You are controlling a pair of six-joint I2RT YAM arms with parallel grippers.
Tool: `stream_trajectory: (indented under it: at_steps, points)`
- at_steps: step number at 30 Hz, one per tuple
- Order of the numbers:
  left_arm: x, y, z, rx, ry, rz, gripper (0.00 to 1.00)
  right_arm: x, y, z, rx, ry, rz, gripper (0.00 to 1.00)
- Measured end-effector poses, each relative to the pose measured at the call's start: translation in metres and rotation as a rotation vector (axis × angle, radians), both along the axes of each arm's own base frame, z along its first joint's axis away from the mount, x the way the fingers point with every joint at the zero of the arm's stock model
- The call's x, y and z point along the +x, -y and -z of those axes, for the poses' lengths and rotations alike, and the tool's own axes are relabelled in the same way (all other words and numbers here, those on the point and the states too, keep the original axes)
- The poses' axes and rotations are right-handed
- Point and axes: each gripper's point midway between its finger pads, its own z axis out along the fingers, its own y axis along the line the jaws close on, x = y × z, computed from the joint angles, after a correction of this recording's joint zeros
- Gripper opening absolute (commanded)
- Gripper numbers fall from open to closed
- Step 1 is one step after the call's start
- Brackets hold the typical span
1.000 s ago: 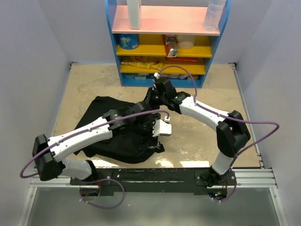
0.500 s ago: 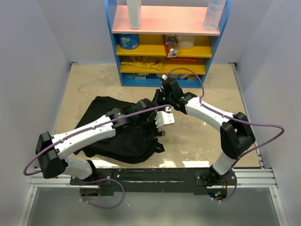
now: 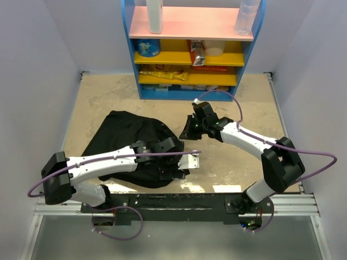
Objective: Pack the student bag
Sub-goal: Zip the student bag at the center of the board.
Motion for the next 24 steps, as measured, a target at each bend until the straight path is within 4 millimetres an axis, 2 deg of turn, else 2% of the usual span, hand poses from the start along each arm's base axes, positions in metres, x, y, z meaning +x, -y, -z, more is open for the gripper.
stream_trajectory:
  at_steps: [2, 5, 10, 11, 12, 13, 15, 24]
  points:
    - [0.0, -0.017, 0.016, 0.063, 0.024, 0.003, 1.0, -0.002, 0.001, 0.001, -0.002, 0.0, -0.003, 0.01]
    - [0.004, -0.036, 0.027, 0.131, 0.071, 0.001, 1.0, -0.003, 0.003, 0.0, -0.002, 0.004, -0.005, 0.0]
    - [0.019, -0.043, 0.02, 0.164, 0.168, -0.007, 1.0, -0.003, 0.002, -0.006, 0.01, 0.019, -0.006, 0.0]
    - [0.022, -0.043, 0.019, 0.167, 0.188, -0.01, 0.92, -0.003, 0.002, -0.008, 0.013, 0.023, -0.005, 0.0]
    - [0.026, -0.044, 0.016, 0.175, 0.213, -0.011, 0.7, -0.002, 0.002, -0.009, 0.017, 0.028, -0.006, 0.0]
    - [0.029, -0.045, 0.014, 0.179, 0.229, -0.015, 0.53, -0.002, 0.001, -0.01, 0.019, 0.03, -0.006, 0.0]
    - [0.034, -0.046, 0.009, 0.192, 0.264, -0.008, 0.0, -0.002, 0.001, -0.012, 0.024, 0.036, -0.007, 0.0]
    - [0.066, -0.051, -0.027, 0.155, 0.331, -0.102, 0.0, -0.006, 0.004, -0.005, 0.024, 0.037, -0.007, 0.0]
